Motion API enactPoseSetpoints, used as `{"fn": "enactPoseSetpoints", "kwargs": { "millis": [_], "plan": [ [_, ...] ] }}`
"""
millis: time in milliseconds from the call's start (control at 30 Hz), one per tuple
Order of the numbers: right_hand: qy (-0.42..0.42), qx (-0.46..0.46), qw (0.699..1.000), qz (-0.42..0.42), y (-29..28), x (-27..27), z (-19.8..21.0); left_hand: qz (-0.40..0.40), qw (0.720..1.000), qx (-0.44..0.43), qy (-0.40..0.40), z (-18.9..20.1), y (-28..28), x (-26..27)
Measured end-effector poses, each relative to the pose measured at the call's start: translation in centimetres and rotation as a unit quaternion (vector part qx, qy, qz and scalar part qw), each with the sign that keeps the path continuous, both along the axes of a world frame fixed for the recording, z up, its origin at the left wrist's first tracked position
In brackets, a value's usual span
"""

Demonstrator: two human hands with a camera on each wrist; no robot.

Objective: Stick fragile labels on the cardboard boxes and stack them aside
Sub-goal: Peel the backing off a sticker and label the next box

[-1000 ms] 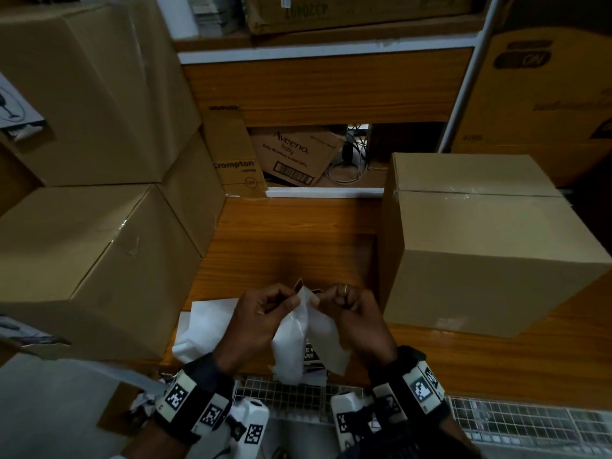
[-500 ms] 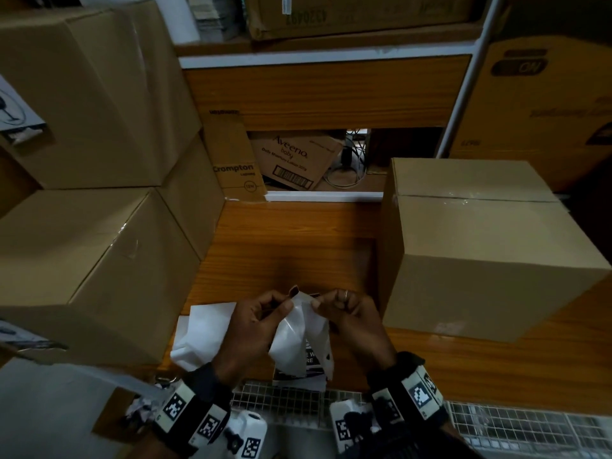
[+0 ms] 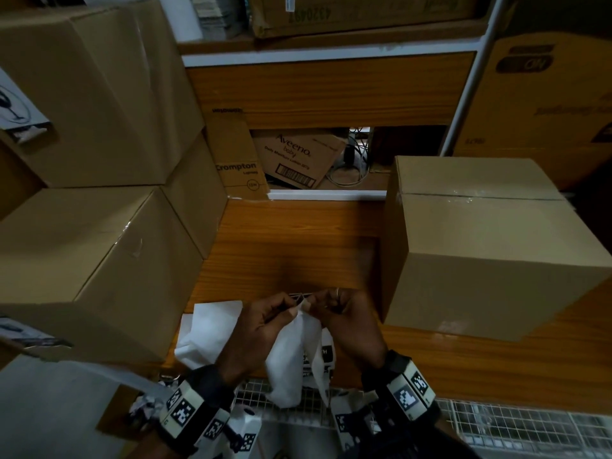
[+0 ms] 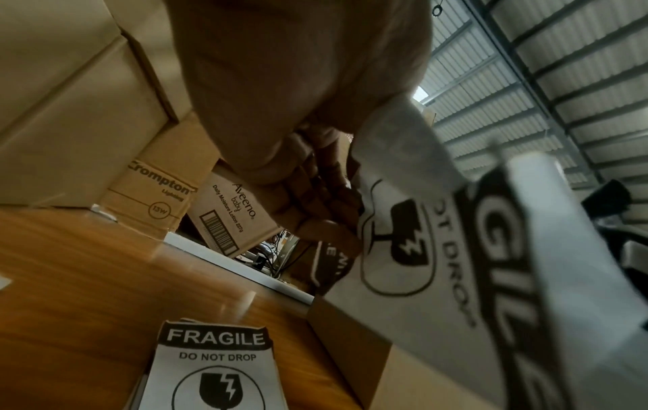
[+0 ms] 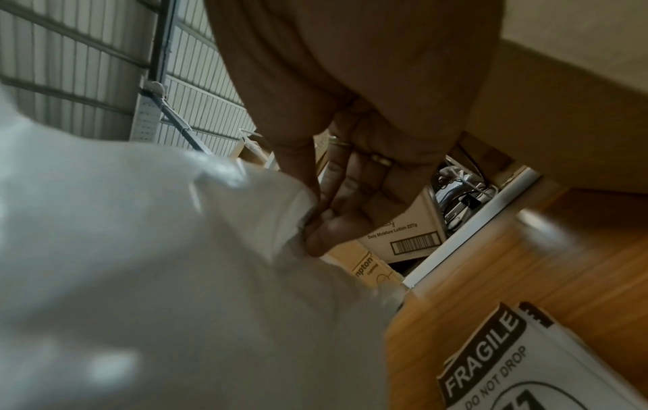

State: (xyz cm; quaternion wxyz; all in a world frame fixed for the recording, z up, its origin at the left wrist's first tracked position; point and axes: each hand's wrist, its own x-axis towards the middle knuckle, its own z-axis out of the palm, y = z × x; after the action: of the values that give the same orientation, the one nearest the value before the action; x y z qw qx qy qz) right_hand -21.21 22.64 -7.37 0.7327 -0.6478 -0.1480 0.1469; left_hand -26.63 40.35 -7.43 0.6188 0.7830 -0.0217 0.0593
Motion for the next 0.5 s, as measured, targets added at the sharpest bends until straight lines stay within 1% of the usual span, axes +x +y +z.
{"fn": "enactPoseSetpoints", "kwargs": {
  "millis": [100, 233, 333, 467, 500],
  "plan": [
    [0.016, 0.036, 0.999, -0.002, 0.2, -0.1, 0.2, -0.011, 1.0, -0.021, -0.003, 0.3, -0.3, -0.2],
    [0.021, 0.048, 0.999, -0.006, 0.4, -0.1, 0.1, -0.007, 0.999, -0.05, -0.003, 0.8, -0.4, -0.2],
    [0.022, 0.051, 0.998, 0.003, 0.5, 0.0, 0.0, -0.001, 0.999, -0.038, -0.001, 1.0, -0.5, -0.2],
    [0.009, 0.033, 0.999, 0.009, 0.1, -0.1, 0.4, 0.012, 0.999, -0.013, 0.028, 0.9, 0.3, 0.1],
    [0.005, 0.034, 0.999, 0.013, -0.1, -0.1, 0.4, 0.009, 1.0, -0.005, 0.018, 1.1, 0.3, 0.1]
  ]
}}
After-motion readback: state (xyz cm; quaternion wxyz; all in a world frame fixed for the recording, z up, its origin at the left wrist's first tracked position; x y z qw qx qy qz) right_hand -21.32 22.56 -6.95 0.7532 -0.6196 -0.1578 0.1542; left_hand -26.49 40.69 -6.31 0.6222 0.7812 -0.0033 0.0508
